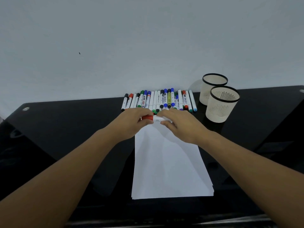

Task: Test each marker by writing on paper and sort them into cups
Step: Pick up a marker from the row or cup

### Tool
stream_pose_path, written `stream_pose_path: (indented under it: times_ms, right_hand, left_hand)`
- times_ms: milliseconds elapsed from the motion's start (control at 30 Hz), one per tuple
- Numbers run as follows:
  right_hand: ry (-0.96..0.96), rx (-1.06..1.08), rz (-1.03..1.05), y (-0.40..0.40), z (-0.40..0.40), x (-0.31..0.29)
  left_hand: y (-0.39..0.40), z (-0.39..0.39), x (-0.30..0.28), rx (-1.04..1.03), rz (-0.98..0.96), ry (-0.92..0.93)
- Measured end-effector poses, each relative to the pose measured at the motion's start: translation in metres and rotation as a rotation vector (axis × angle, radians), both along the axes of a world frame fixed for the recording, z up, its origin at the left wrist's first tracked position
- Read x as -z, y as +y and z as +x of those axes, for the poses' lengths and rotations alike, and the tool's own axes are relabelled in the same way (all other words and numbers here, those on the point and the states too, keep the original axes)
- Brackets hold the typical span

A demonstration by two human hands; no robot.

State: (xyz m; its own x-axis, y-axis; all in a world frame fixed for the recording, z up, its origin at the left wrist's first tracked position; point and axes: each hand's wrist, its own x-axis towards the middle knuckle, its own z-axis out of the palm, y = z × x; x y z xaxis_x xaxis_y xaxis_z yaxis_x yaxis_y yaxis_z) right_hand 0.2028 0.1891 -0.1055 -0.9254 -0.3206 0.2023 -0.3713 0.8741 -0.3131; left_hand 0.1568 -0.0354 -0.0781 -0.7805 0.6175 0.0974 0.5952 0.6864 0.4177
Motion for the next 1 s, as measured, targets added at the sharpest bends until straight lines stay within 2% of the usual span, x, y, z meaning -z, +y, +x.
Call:
stream_pose_path:
  times_ms: [167,300,367,433,533,700,833,900,1000]
  right_hand:
    - [-0.065,0.009,-0.115,0.006,0.009,0.009]
    - [-0.085,0.011,-0.109,0.005,0.010,0.008]
    - [-0.083,0.011,-0.169,0.004,0.010,0.007]
    - [-0.115,0.068,-0.355,0.002,0.010,0.006]
    - [-0.274,0.206,-0.721,-0.005,0.010,0.005]
    - [-0.473,0.325,-0.935,-0.017,0.007,0.010]
    - [-0.497,0.333,-1.120,-0.024,0.003,0.013]
    - [-0.517,0.325,-1.137,-0.025,0.003,0.014]
    - [-0.494,0.327,-1.074,-0.024,0.002,0.015]
  left_hand:
    - [0.008,0.000,0.000,-0.035,0.063,-0.187]
    - [0.010,-0.001,-0.001,-0.043,0.091,-0.170]
    - [0.011,-0.001,0.000,-0.084,0.162,-0.191]
    - [0.012,-0.002,0.001,-0.152,0.335,-0.292]
    - [0.015,0.000,0.003,-0.265,0.543,-0.425]
    - [0.020,0.012,0.015,-0.262,0.399,-0.508]
    - [0.025,0.018,0.023,-0.274,0.459,-0.460]
    - [0.024,0.019,0.022,-0.295,0.459,-0.434]
    - [0.019,0.020,0.021,-0.262,0.413,-0.490]
